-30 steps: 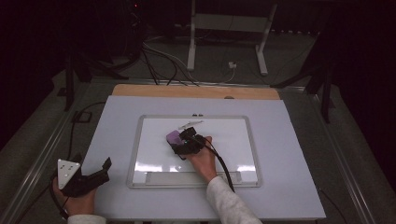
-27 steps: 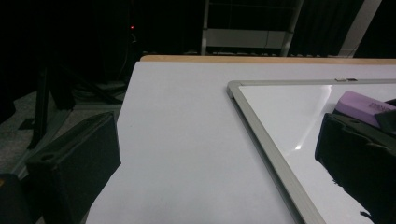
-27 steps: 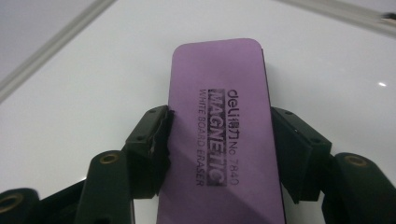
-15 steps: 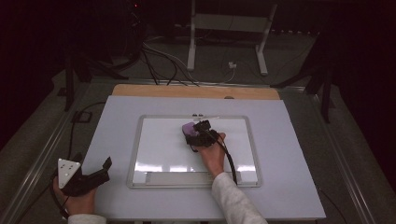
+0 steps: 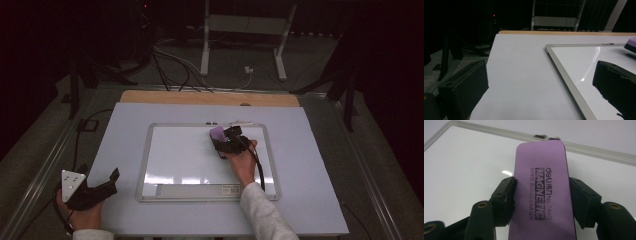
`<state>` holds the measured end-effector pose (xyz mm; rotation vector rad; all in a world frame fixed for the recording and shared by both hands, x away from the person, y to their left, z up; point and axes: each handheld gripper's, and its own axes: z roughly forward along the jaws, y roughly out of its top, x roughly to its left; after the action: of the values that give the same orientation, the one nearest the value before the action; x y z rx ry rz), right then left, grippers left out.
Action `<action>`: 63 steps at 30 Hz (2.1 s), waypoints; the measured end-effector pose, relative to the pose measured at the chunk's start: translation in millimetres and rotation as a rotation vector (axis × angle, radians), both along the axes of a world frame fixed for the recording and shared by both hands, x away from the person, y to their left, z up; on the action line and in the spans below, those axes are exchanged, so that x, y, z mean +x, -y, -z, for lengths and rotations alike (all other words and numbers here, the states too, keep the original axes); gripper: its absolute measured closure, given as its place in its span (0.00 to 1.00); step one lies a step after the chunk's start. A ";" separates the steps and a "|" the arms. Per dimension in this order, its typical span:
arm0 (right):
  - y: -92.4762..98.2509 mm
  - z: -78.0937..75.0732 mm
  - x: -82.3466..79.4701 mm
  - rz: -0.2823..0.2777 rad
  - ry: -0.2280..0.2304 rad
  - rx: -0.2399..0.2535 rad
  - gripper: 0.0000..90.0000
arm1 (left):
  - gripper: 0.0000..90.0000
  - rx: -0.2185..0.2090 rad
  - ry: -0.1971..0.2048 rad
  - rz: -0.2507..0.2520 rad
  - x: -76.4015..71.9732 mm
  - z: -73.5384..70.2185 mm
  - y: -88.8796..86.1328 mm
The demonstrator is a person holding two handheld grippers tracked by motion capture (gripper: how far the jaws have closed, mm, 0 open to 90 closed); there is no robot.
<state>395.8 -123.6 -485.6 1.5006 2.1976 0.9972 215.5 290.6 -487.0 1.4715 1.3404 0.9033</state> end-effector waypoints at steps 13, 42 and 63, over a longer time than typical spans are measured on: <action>48.0 3.7 4.3 0.054 -0.013 -0.007 0.46 | 0.01 -0.003 -0.006 0.000 0.3 0.6 -0.5; 53.5 0.1 -11.1 0.006 0.076 -0.204 0.32 | 0.01 -0.001 -0.011 0.003 0.7 1.4 0.2; 53.3 5.8 -16.5 -0.005 0.105 -0.221 0.44 | 0.01 -0.002 -0.009 0.002 0.2 1.1 0.3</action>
<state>379.3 -176.9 -491.4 1.3153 2.1579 0.7861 215.7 290.3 -488.1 1.4767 1.3456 0.8947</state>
